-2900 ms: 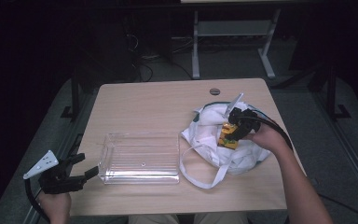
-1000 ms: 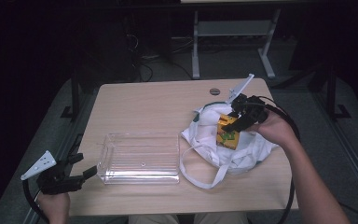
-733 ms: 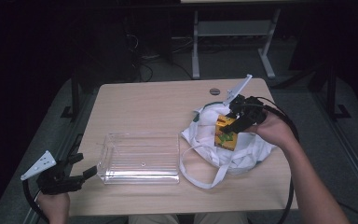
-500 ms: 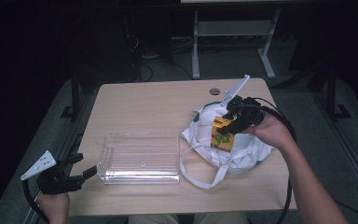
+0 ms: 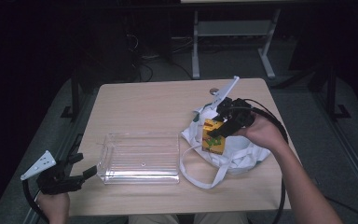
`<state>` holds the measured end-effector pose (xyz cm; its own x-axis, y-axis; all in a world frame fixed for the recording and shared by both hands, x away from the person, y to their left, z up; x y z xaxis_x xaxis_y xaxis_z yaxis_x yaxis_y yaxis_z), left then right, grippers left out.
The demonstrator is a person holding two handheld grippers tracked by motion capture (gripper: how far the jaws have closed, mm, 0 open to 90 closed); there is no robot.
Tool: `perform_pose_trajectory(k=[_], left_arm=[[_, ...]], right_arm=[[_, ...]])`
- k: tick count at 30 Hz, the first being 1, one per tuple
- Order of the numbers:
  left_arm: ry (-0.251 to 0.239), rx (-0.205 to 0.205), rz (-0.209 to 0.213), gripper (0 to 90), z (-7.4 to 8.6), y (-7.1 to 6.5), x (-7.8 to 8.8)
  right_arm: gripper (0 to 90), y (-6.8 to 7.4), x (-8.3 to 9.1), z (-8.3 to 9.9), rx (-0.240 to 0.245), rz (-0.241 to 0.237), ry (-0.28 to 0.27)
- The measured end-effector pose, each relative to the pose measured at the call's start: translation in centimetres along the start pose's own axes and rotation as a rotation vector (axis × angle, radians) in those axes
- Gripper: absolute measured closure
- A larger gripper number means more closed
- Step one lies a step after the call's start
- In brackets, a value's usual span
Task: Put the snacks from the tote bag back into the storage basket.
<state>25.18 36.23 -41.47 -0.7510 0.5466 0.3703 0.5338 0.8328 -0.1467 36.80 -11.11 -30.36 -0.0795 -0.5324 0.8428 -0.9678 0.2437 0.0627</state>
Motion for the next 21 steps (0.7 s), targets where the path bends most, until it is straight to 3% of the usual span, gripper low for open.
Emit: perform_pose_trajectory(k=[21], left_arm=[[-0.006, 0.001, 0.001, 12.8, 0.0, 0.1, 0.0]], right_arm=[[51.8, 2.5, -1.5, -4.1, 0.091, -0.047, -0.002]])
Point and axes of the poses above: each handheld gripper's, and its own axes: x roughly backward along the jaws, z roughly out of its underside, y roughly to its left, the point moved 3 cm from there along -x, roughly forward along the jaws, and after that the axes turned 6 degrees about -z, right-handed, at the moved point
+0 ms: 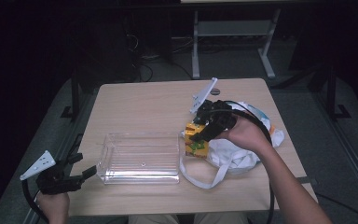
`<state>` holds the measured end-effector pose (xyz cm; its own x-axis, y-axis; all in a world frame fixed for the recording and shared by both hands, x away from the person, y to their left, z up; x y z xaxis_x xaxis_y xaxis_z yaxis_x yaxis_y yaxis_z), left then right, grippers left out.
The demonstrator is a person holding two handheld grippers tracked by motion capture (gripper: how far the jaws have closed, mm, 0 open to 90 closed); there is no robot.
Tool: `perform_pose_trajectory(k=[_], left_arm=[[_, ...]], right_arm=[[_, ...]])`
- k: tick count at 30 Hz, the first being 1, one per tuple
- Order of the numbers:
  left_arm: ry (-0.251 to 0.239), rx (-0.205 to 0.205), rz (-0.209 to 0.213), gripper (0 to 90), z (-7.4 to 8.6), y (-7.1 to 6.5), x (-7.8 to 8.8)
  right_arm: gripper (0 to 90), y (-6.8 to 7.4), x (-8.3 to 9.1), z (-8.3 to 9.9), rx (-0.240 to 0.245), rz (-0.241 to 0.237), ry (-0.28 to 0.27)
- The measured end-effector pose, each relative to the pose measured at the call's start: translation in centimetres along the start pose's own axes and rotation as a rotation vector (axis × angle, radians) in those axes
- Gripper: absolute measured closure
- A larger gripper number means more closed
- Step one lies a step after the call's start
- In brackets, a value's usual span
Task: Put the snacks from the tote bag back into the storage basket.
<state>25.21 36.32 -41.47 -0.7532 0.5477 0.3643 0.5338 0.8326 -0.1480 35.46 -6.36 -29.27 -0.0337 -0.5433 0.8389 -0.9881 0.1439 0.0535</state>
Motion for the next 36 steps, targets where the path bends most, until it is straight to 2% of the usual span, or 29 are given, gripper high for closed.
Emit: perform_pose_trajectory(k=[4, 10, 18, 36], left_arm=[[0.002, -0.001, 0.0, 12.8, 0.0, 0.0, 0.0], [0.002, -0.001, -0.001, 12.8, 0.0, 0.0, 0.0], [-0.004, 0.003, -0.002, 12.8, 0.0, 0.0, 0.0], [-0.007, 0.004, -0.003, 12.8, 0.0, 0.1, 0.1]], right_arm=[[51.9, 0.5, -0.3, -0.7, 0.01, -0.008, 0.001], [51.8, 1.3, -1.1, -2.0, 0.022, -0.044, -0.012], [51.8, 2.0, -2.3, -3.6, 0.055, -0.056, -0.003], [51.8, 3.2, -4.5, -5.4, 0.086, -0.081, 0.018]])
Point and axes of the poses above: each handheld gripper's, and its own axes: x roughly backward along the jaws, z roughly out of its underside, y roughly to its left, the point moved 3 cm from there along -x, roughly forward along the jaws, and after that the axes turned 6 degrees about -z, right-handed, at the moved point
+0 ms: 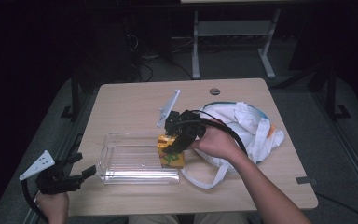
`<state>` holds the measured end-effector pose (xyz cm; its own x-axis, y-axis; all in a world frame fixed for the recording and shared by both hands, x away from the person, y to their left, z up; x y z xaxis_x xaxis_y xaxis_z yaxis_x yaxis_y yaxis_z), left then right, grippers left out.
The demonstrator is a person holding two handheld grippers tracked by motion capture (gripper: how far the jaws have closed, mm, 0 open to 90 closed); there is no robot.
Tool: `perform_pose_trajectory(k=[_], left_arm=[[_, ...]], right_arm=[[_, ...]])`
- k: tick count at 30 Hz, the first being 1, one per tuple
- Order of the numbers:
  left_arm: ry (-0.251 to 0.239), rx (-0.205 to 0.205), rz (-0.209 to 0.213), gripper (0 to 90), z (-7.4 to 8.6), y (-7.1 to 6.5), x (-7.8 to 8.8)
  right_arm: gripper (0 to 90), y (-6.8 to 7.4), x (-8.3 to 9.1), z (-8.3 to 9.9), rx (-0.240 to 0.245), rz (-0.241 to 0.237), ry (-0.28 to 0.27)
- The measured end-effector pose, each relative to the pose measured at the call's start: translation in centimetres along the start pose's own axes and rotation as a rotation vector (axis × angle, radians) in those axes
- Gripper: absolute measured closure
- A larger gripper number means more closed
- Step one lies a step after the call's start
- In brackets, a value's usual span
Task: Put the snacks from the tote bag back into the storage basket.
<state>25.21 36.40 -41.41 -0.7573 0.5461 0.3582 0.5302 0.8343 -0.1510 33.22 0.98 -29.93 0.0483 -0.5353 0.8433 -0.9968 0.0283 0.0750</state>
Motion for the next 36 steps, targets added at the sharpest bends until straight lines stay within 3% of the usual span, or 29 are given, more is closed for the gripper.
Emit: perform_pose_trajectory(k=[36], left_arm=[[-0.006, 0.003, -0.002, 12.7, 0.0, 0.1, 0.1]], right_arm=[[51.7, -0.1, -2.7, -0.9, 0.02, -0.028, 0.018]])
Point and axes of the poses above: each handheld gripper's, and its own axes: x roughly backward along the jaws, z roughly out of its underside, y roughly to its left, the point moved 3 cm from there along -x, roughly forward along the jaws, and after that the axes turned 6 degrees about -z, right-handed, at the moved point
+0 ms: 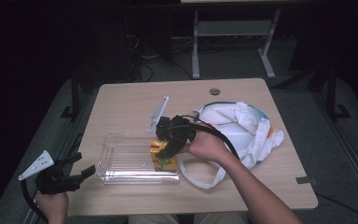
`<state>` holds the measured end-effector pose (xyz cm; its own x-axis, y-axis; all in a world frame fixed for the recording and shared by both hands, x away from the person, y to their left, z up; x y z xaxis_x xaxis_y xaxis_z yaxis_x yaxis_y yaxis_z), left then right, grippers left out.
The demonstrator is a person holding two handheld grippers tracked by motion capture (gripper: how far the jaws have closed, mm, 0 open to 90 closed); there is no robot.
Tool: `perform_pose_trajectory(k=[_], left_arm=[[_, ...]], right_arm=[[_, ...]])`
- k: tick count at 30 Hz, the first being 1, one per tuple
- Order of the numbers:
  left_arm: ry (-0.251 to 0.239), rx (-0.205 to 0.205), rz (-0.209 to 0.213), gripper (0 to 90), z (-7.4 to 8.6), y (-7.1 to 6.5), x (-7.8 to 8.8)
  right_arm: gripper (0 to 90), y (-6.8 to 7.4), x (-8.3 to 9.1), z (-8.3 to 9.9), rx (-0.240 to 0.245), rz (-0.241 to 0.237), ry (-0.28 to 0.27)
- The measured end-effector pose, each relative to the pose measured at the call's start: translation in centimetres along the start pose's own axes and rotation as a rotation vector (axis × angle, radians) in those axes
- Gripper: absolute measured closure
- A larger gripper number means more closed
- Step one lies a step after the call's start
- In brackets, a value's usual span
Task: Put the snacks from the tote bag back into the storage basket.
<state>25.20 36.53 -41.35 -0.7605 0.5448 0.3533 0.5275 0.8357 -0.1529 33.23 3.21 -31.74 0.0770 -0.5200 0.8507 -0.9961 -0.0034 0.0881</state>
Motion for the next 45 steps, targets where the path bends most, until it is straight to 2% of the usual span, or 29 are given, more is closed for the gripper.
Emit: perform_pose_trajectory(k=[23, 45], left_arm=[[0.0, -0.005, 0.002, 12.7, 0.0, 0.0, 0.0], [0.002, -0.007, 0.001, 12.7, 0.0, 0.2, 0.1]], right_arm=[[51.6, -0.1, -1.1, 0.3, 0.0, -0.019, 0.013], [51.6, -0.3, -3.0, 1.1, -0.012, -0.038, 0.03]])
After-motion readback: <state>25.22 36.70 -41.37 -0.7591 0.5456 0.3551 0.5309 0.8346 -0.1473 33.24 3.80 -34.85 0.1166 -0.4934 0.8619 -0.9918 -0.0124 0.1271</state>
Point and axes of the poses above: each handheld gripper's, and its own axes: x roughly backward along the jaws, z roughly out of its underside, y roughly to its left, the point moved 3 cm from there along -x, roughly forward along the jaws, and after that the axes turned 6 degrees about -z, right-handed, at the moved point
